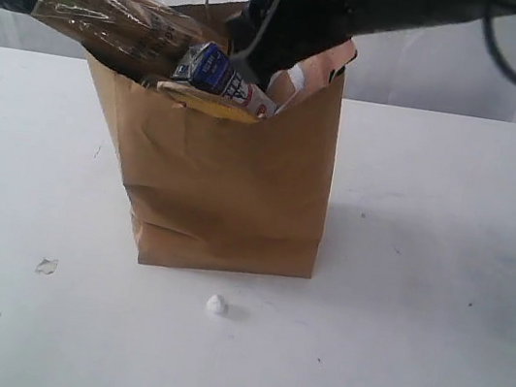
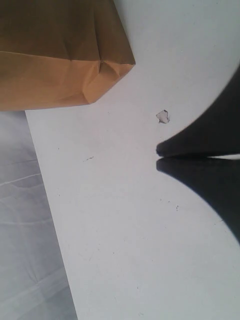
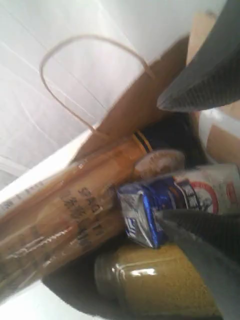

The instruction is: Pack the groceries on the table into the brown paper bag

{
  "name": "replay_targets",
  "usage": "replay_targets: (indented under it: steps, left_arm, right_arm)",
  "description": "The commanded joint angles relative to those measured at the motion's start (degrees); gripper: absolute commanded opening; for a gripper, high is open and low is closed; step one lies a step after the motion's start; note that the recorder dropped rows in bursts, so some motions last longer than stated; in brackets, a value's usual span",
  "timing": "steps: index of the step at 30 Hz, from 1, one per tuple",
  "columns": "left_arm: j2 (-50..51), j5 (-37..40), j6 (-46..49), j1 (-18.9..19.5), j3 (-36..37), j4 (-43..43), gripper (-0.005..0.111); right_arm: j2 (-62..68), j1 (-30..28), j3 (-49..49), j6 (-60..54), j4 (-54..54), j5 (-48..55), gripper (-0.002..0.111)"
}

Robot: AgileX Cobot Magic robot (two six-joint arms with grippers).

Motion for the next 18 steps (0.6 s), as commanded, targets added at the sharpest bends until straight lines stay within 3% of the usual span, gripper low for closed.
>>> replay_targets:
  steps: [1, 5, 8, 12, 15, 18]
  left_arm:
    - [-0.4, -0.2, 0.1, -0.5, 0.4, -0.5, 0.000]
    - [-0.4, -0.2, 0.1, -0.5, 0.4, -0.5, 0.000]
    - [-0.4, -0.2, 0.1, -0.5, 0.4, -0.5, 0.000]
    - [-0.4, -0.2, 0.1, -0.5, 0.4, -0.5, 0.000]
    - [-0.4, -0.2, 0.1, -0.5, 0.4, -0.5, 0.000]
    - [-0.4, -0.2, 0.1, -0.5, 0.4, -0.5, 0.000]
  right_arm:
    - [-7.0, -0.2, -0.1, 0.4, -5.2, -6.6, 0.047]
    - [-10.9, -2.9, -0.1, 3.6, -7.6, -7.5, 0.025]
    - [-11.8, -8.8, -0.1, 12.2, -15.1, 1.3, 0.002]
    - [-11.0, -20.4, 2.1, 29.7, -33.6, 11.7, 0.000]
    - [-11.0, -31.4, 6.2, 41.9, -40.5, 5.4, 0.000]
    - [-11.0, -42.4, 9.5, 57.7, -40.3, -2.8, 0.000]
